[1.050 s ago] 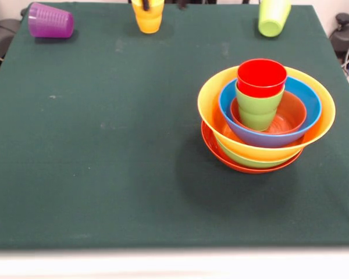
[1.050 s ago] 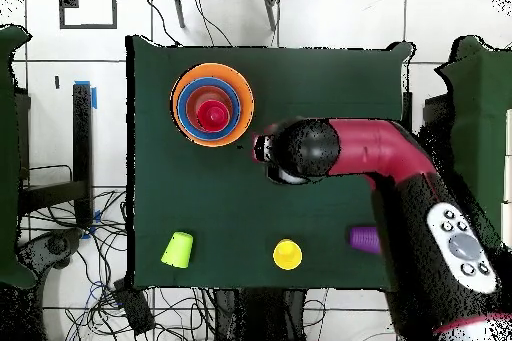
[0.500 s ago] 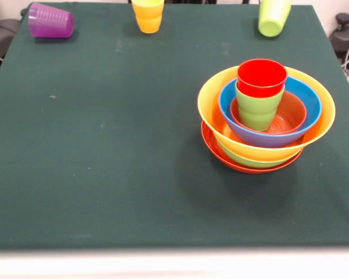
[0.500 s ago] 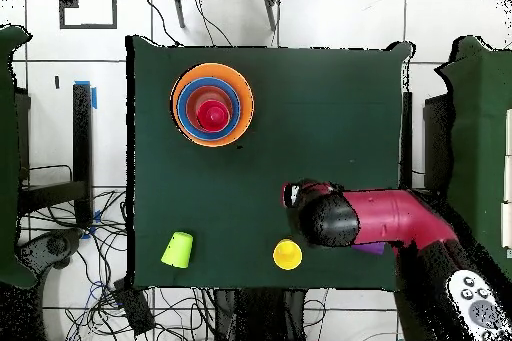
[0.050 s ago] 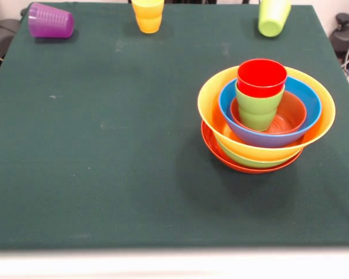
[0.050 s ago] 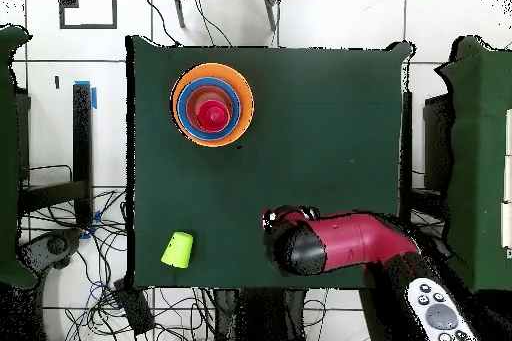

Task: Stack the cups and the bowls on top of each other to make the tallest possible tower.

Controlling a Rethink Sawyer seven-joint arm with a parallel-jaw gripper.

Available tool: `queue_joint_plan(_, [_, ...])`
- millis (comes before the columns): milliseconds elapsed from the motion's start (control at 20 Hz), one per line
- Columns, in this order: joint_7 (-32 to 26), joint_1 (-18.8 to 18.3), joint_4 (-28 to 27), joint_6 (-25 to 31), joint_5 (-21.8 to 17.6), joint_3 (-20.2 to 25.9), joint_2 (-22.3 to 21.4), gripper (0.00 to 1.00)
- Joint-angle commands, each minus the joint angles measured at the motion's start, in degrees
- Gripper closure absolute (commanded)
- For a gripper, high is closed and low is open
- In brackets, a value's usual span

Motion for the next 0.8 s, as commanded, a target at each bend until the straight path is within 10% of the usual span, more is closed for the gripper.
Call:
queue_joint_plan(50, [6.65, 3.78, 4.85, -5.22, -6.61, -6.35, 5.28, 0.00])
queue_joint_plan(800, [5.53, 6.24, 4.93, -10.84, -8.65, -12.64, 8.66, 0.00])
